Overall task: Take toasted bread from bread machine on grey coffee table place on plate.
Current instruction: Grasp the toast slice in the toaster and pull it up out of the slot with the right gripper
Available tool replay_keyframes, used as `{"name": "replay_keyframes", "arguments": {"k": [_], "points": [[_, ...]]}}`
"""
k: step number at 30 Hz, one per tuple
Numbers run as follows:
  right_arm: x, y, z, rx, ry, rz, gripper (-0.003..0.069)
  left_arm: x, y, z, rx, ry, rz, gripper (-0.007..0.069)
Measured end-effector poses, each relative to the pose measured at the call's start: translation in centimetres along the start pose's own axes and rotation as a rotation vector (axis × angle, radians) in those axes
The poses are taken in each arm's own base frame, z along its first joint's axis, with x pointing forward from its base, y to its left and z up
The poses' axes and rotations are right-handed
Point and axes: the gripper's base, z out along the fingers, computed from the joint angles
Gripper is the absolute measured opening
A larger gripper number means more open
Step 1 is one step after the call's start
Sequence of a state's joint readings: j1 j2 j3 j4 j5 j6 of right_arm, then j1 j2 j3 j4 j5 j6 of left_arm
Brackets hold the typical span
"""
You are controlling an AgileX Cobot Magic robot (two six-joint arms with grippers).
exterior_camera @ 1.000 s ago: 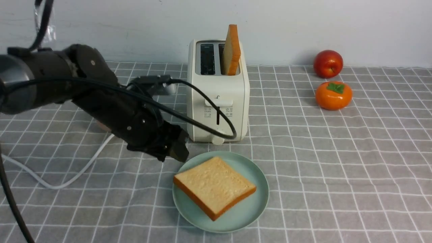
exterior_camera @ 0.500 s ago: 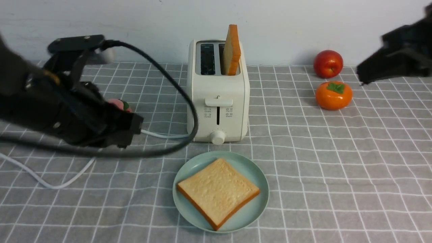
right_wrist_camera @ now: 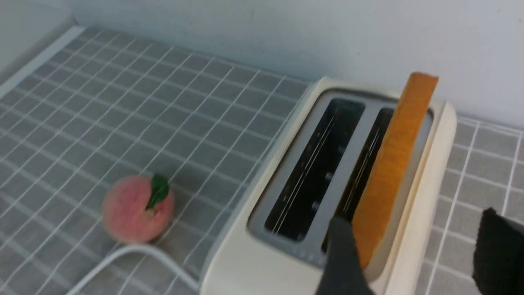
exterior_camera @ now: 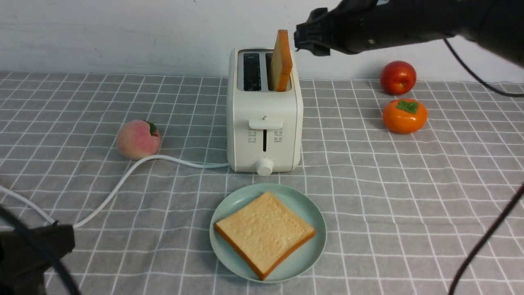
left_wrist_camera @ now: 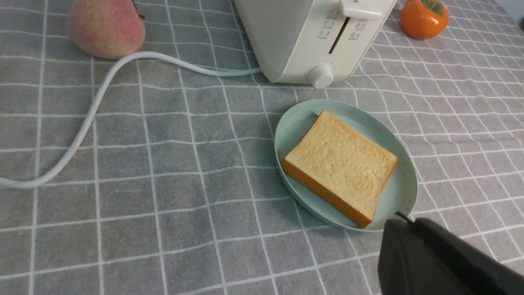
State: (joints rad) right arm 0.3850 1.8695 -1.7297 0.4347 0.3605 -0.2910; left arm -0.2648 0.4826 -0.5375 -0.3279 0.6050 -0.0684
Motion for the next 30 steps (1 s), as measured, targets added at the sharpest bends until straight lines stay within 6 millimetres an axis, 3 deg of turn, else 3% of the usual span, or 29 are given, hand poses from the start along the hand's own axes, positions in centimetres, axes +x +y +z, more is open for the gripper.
{"name": "replay_keyframes", "arguments": {"k": [1, 2, 4, 8, 13, 23, 26, 28, 29, 30], "points": [[-0.1, 0.0, 0.0, 0.002, -0.009, 0.001, 0.0460, 0.1, 0.0, -0.1, 0.001, 0.000, 0.001, -0.0014], [0.7, -0.7, 1.9, 0.032, -0.047, 0.013, 0.0510, 0.9, 0.0, -0.9, 0.010, 0.004, 0.002, -0.0014], [1.7, -1.2, 3.3, 0.047, -0.060, 0.041, 0.0538, 1.3, 0.0, -1.5, 0.018, 0.009, -0.005, -0.0014], [3.4, -1.7, 5.5, 0.057, -0.066, 0.122, 0.0560, 1.9, 0.0, -2.1, 0.015, 0.035, -0.012, -0.0014], [3.7, -0.7, 6.0, 0.041, -0.083, 0.165, 0.0564, 2.3, 0.2, -2.2, -0.004, 0.075, -0.007, -0.0014], [4.1, -0.7, 6.5, 0.049, -0.088, 0.157, 0.0562, 2.3, 0.4, -2.2, -0.022, 0.073, -0.006, -0.0014], [4.8, -0.9, 7.1, 0.052, -0.071, 0.158, 0.0502, 2.3, 0.4, -2.2, -0.025, 0.073, -0.004, -0.0014], [4.9, -0.9, 7.2, 0.053, -0.070, 0.158, 0.0346, 2.3, 0.4, -2.2, -0.026, 0.072, -0.015, -0.0014], [4.8, -0.9, 7.1, 0.056, -0.078, 0.156, 0.0214, 2.3, 0.4, -2.2, -0.031, 0.072, -0.015, -0.0014], [4.7, -0.9, 7.1, 0.056, -0.080, 0.156, 0.0214, 2.3, 0.5, -2.2, -0.034, 0.071, -0.014, -0.0014]]}}
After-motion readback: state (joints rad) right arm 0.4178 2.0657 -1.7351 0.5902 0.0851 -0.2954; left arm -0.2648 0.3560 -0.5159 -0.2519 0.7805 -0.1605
